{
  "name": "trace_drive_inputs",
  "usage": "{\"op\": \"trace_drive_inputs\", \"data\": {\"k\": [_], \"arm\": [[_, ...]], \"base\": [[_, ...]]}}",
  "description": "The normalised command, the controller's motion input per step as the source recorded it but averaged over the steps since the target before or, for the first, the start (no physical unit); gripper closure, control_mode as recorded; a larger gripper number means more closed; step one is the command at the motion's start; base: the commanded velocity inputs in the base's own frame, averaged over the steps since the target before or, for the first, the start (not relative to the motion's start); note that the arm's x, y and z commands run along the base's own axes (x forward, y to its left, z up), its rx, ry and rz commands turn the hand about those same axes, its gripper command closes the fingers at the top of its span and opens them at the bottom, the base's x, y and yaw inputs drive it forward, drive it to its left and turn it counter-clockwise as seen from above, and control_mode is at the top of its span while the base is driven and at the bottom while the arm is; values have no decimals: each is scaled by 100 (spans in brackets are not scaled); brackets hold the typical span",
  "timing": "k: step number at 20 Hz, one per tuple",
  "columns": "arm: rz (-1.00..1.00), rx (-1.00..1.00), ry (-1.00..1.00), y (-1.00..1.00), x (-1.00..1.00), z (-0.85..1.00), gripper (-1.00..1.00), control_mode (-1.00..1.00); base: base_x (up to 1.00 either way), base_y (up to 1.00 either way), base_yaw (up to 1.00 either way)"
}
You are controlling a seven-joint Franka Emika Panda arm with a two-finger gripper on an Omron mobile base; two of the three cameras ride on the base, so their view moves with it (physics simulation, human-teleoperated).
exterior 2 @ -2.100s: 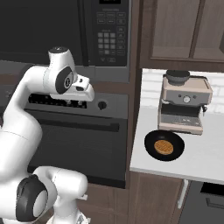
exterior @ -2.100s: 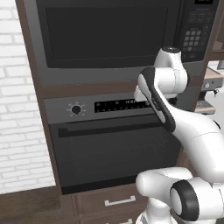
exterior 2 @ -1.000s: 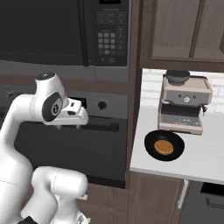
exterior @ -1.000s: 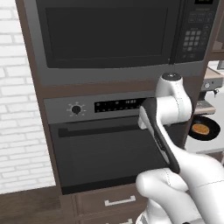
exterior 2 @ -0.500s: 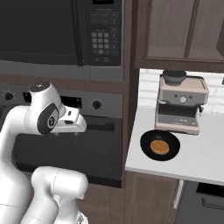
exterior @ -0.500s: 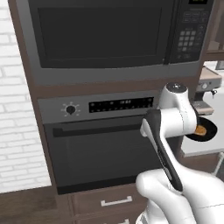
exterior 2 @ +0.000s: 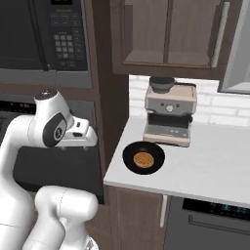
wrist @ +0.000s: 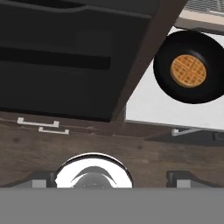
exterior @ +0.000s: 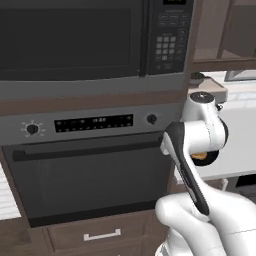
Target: Open the microwave, place the bowl with waffle inside the microwave, then close the microwave door and turn it on.
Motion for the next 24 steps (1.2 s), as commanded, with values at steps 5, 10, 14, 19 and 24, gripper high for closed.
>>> {"op": "trace_drive_inputs", "data": {"k": [5, 10, 14, 19, 24], "arm": [[0, 0, 0, 0, 0, 0, -100, 100], [0, 0, 0, 0, 0, 0, -100, 100], [0, 0, 0, 0, 0, 0, -100, 100], [0, 0, 0, 0, 0, 0, -100, -100], [0, 0, -8, 1, 0, 9, -100, -100]], "base": [[0, -45, 5], [0, -24, 19], [0, -22, 21], [0, -13, 13], [0, 0, 0]]}}
